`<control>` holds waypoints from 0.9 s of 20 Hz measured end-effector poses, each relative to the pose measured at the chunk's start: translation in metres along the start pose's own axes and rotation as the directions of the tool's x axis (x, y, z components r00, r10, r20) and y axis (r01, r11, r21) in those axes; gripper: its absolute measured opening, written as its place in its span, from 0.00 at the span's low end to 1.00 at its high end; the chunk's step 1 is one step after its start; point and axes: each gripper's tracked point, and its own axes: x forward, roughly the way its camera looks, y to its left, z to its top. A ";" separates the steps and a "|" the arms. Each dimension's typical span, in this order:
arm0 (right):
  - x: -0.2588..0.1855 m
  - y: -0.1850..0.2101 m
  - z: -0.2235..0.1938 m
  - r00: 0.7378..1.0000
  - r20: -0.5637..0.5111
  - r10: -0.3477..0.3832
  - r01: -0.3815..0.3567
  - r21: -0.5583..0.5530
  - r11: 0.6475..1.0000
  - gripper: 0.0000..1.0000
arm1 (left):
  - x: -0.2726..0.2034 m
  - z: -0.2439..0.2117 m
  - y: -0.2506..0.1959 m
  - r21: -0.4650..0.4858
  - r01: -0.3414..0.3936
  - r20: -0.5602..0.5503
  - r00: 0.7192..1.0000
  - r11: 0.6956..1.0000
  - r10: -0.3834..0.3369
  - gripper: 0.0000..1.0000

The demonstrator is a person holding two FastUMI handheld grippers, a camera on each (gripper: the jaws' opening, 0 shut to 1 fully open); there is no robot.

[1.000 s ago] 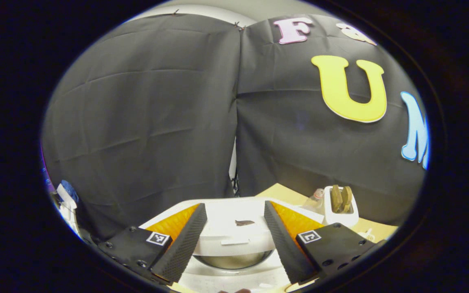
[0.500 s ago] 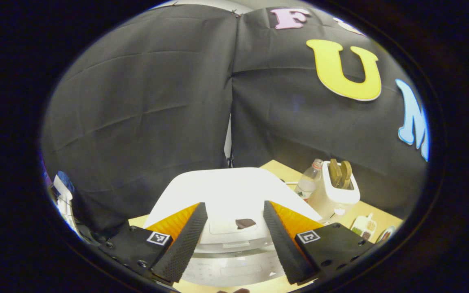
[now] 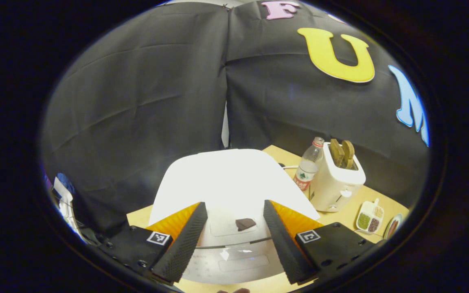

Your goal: Close the left gripper, press the button to open the rice cooker; take a wooden spoon from the chopstick holder with the right hand, scoop a spoonful of rice and pour it into the rice cooker, then put the wooden spoon back into the chopstick holder.

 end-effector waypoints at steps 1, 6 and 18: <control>0.001 0.001 0.000 1.000 -0.001 -0.001 0.001 0.000 1.000 0.96 | 0.002 -0.001 0.000 -0.003 0.002 -0.006 1.000 1.000 -0.002 0.97; -0.003 -0.001 -0.001 1.000 -0.002 -0.010 0.010 0.007 1.000 0.96 | 0.003 -0.006 0.001 -0.005 0.008 -0.014 1.000 1.000 -0.008 0.98; -0.019 -0.016 -0.010 0.999 -0.016 -0.043 0.044 0.061 0.997 0.96 | 0.008 -0.014 0.000 0.010 0.032 -0.012 0.999 0.999 -0.032 0.99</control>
